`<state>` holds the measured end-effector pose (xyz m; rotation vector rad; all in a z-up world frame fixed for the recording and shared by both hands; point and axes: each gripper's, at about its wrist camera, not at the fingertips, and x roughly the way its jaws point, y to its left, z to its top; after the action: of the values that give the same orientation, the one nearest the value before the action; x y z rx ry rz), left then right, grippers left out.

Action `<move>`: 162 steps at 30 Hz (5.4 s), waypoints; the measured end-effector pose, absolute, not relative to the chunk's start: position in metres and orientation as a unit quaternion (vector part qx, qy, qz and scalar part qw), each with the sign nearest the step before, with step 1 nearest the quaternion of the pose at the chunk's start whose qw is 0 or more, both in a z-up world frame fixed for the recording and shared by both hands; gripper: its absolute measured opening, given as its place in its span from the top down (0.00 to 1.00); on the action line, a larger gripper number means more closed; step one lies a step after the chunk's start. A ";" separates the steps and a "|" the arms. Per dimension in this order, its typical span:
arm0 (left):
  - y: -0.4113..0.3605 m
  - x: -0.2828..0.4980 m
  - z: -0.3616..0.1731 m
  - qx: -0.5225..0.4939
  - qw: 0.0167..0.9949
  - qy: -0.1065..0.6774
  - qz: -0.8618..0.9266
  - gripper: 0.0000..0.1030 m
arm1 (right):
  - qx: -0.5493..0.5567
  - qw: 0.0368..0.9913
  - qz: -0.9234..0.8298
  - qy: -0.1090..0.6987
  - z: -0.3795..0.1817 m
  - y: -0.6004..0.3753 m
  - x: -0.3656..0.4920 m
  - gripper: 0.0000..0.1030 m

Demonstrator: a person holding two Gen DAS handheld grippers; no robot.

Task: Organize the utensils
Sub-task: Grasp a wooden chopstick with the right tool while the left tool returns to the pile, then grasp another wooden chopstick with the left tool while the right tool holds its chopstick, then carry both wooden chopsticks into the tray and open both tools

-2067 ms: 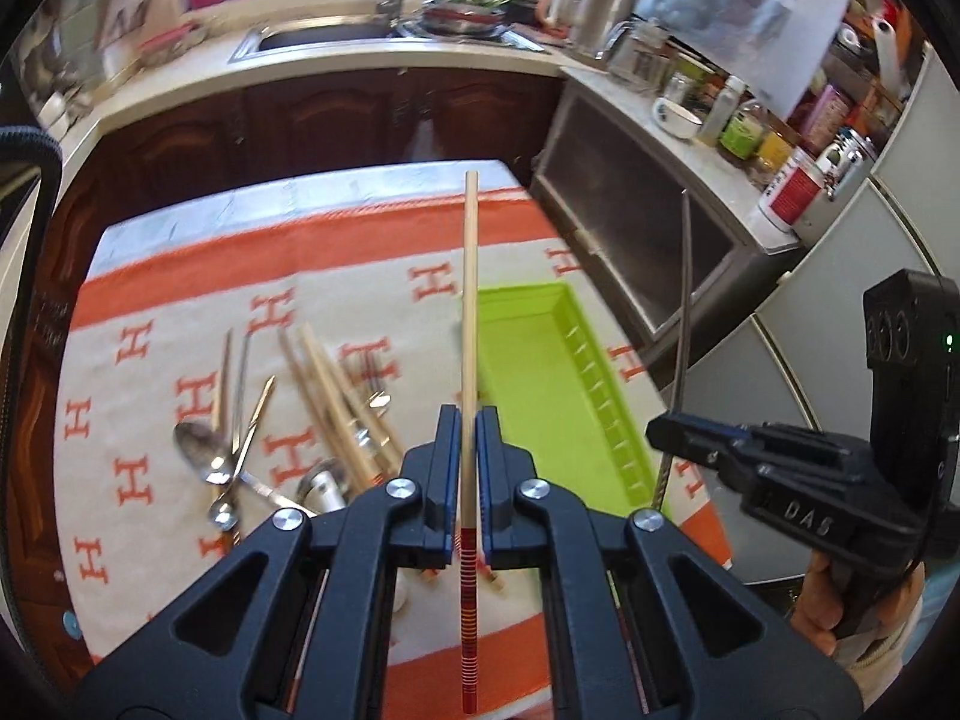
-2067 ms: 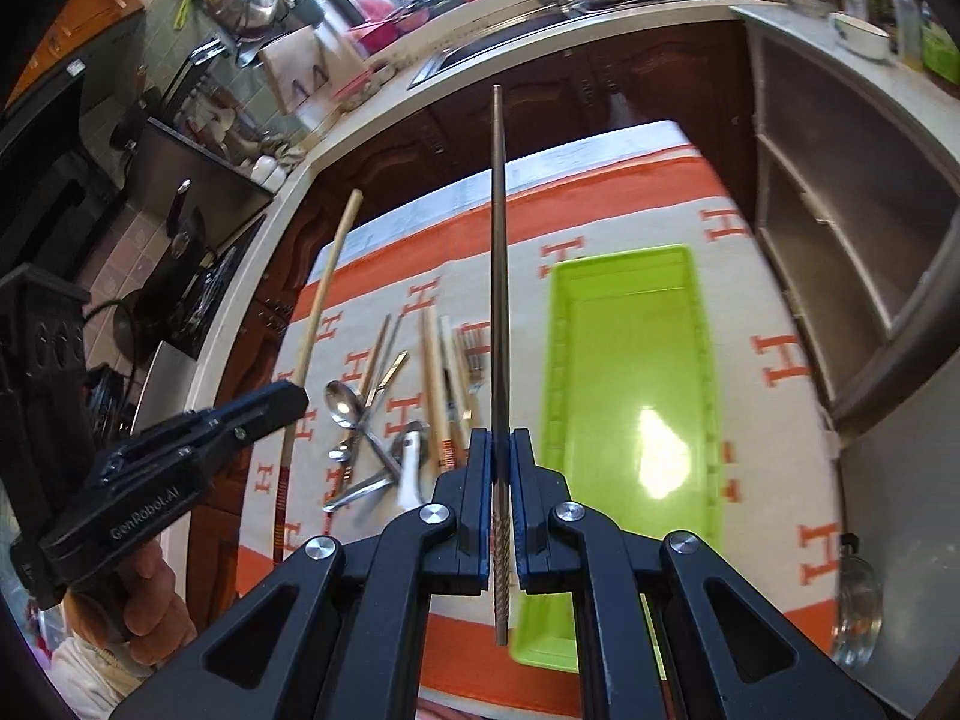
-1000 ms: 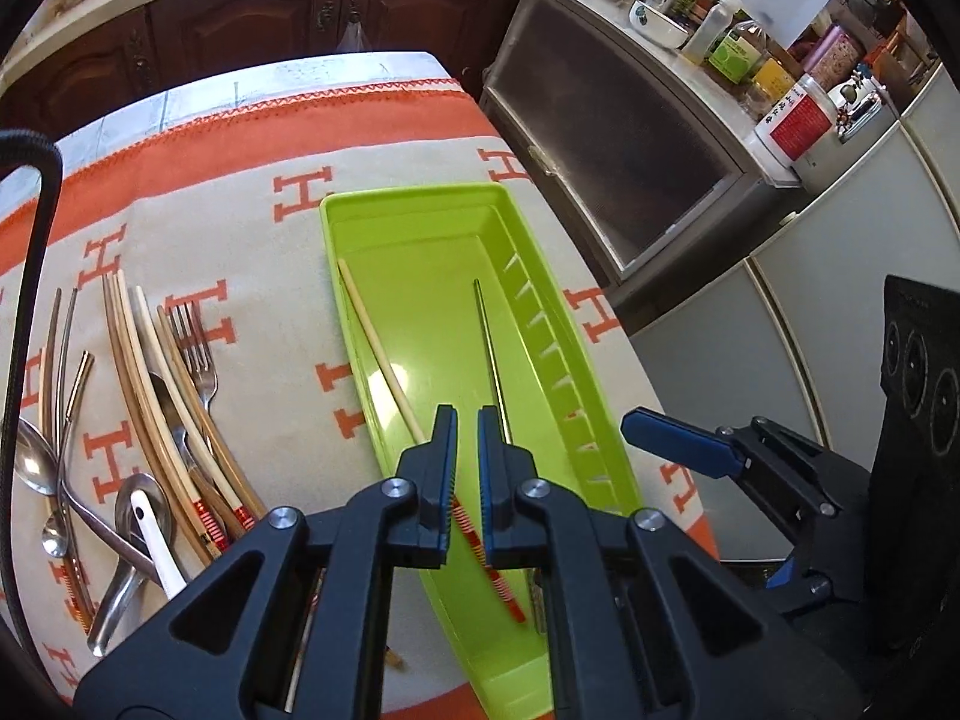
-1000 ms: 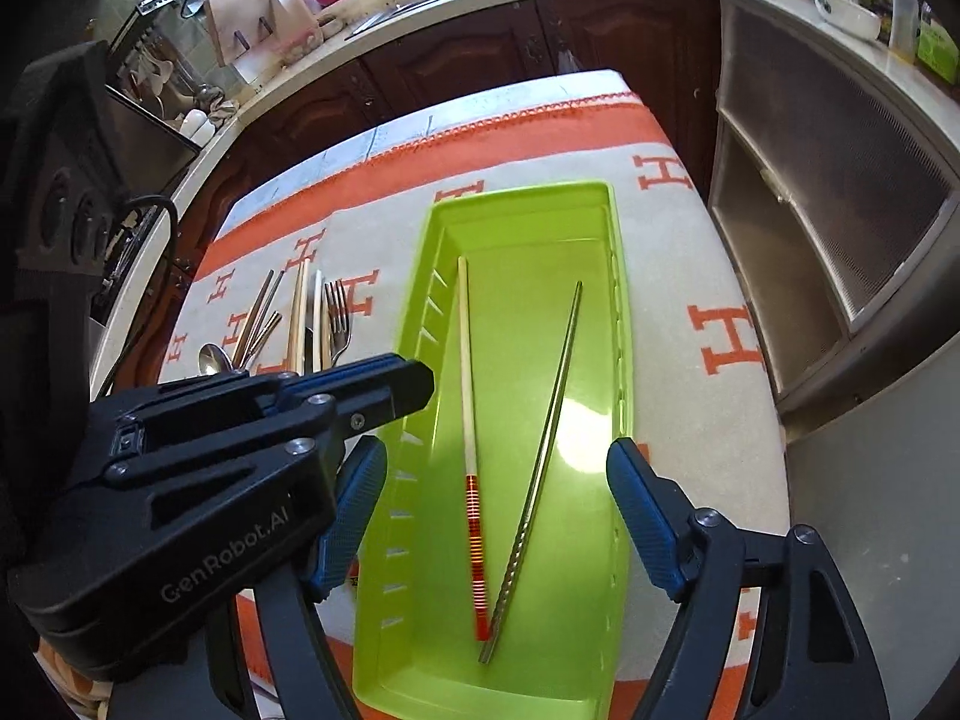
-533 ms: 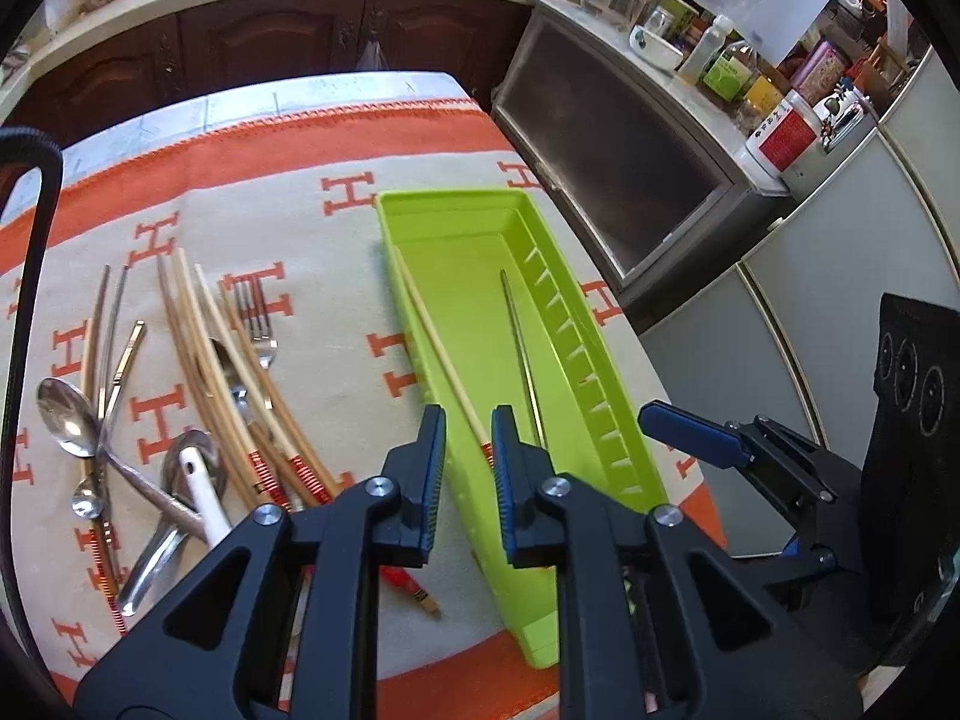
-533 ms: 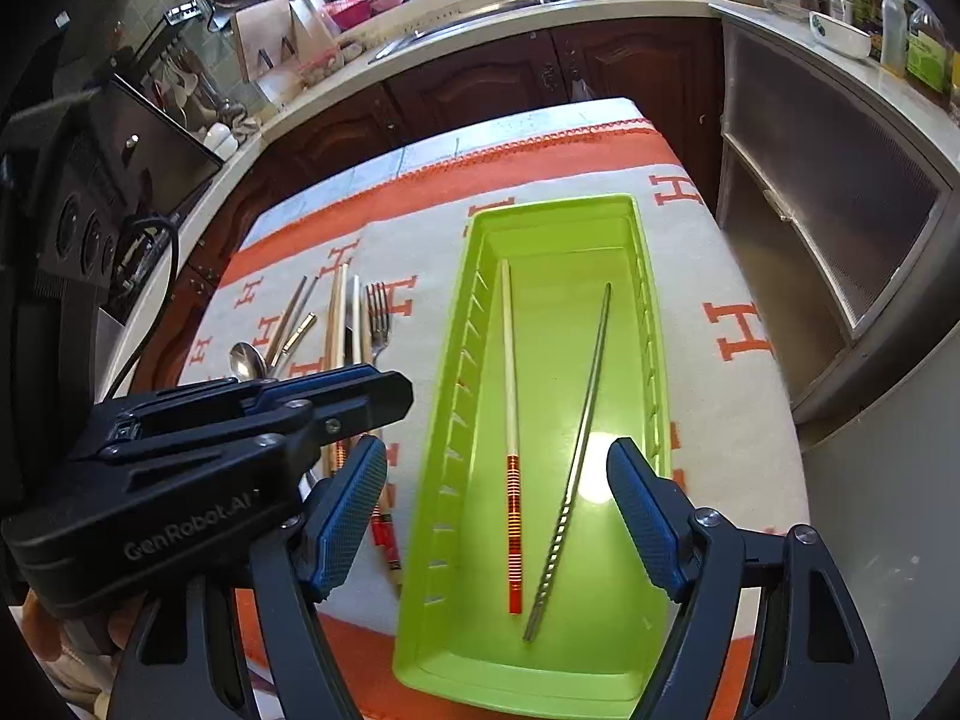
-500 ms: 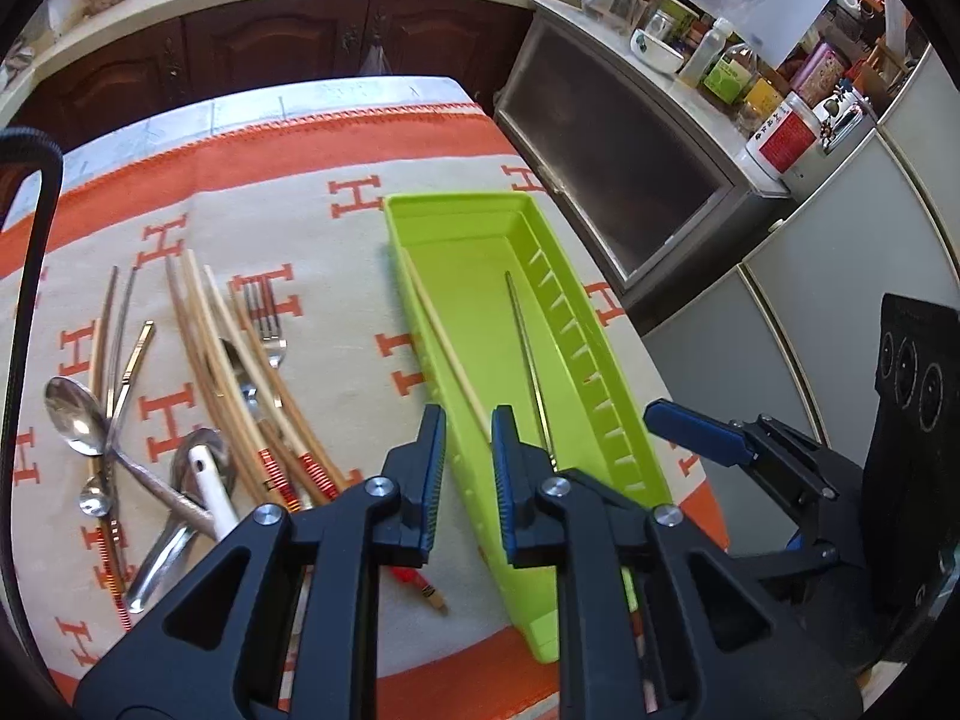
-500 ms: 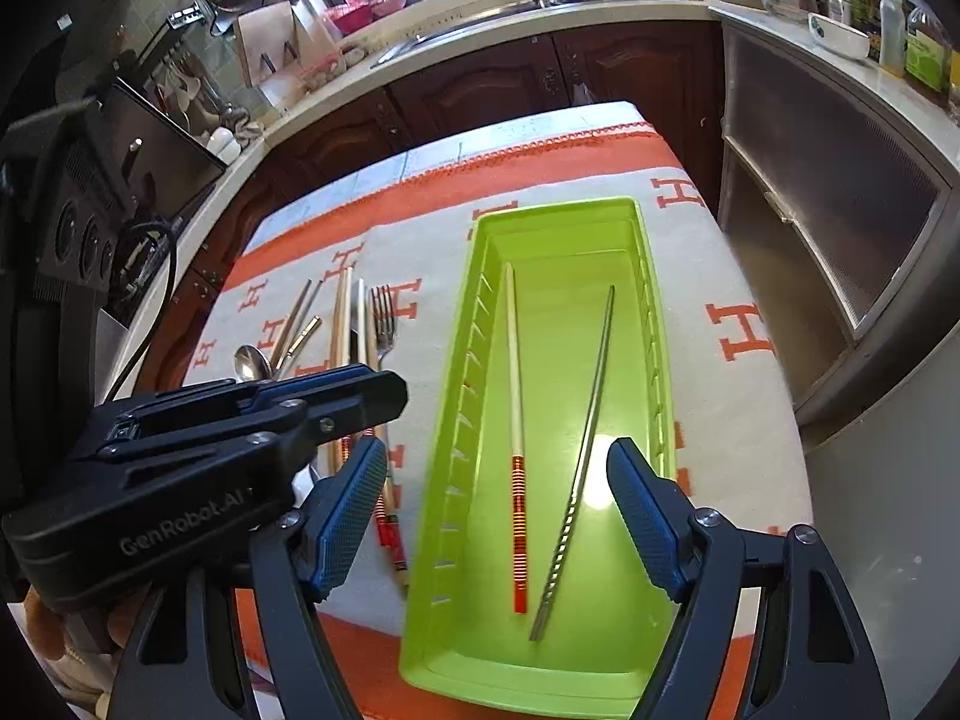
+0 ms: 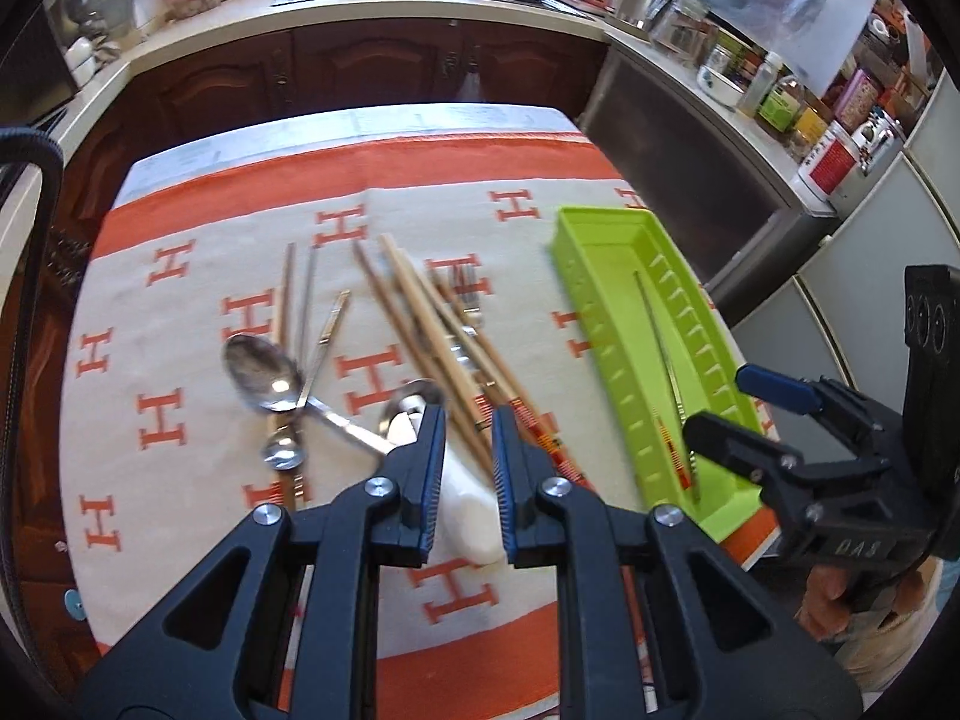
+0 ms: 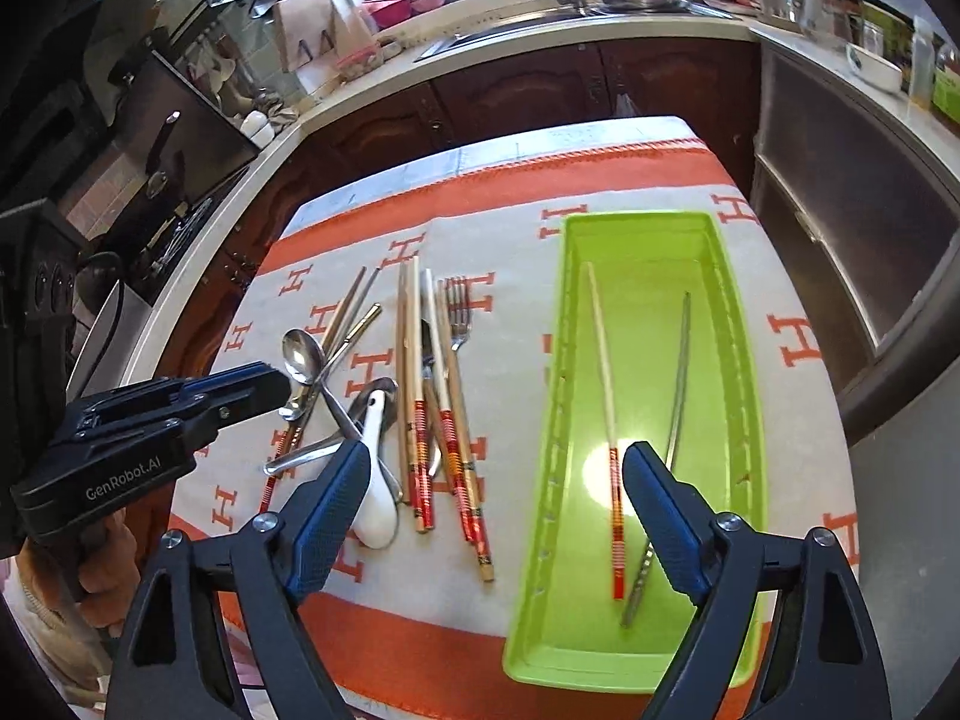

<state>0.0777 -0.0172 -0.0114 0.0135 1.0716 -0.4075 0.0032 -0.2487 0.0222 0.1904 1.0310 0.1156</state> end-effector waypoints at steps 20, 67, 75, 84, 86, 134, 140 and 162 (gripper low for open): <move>0.043 0.104 -0.055 -0.060 0.835 0.529 -0.141 0.87 | 0.056 0.808 0.070 0.582 -0.051 -0.203 0.125 0.66; -0.054 0.205 -0.131 -0.102 0.769 0.619 -0.121 1.00 | 0.164 0.815 0.096 0.548 -0.048 -0.252 0.105 0.94; -0.060 0.205 -0.132 -0.077 0.770 0.624 -0.109 1.00 | 0.172 0.814 0.099 0.547 -0.052 -0.256 0.097 0.94; -0.060 0.203 -0.132 -0.074 0.768 0.627 -0.109 1.00 | 0.176 0.812 0.105 0.547 -0.054 -0.256 0.093 0.94; -0.059 0.201 -0.131 -0.074 0.767 0.628 -0.110 1.00 | 0.176 0.811 0.106 0.547 -0.055 -0.255 0.092 0.94; -0.061 0.199 -0.138 -0.013 0.773 0.630 -0.069 0.89 | 0.172 0.810 0.105 0.551 -0.067 -0.250 0.088 0.94; -0.066 0.200 -0.137 -0.005 0.785 0.615 -0.068 0.93 | 0.171 0.808 0.109 0.553 -0.072 -0.246 0.086 0.94; -0.067 0.125 -0.019 -0.084 0.809 0.547 -0.197 0.96 | 0.193 0.836 0.120 0.500 -0.020 -0.269 0.055 0.93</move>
<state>0.1255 -0.0672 -0.0190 -0.1802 1.1695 -0.4210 0.0546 -0.2686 -0.0195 0.4089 1.0581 0.2550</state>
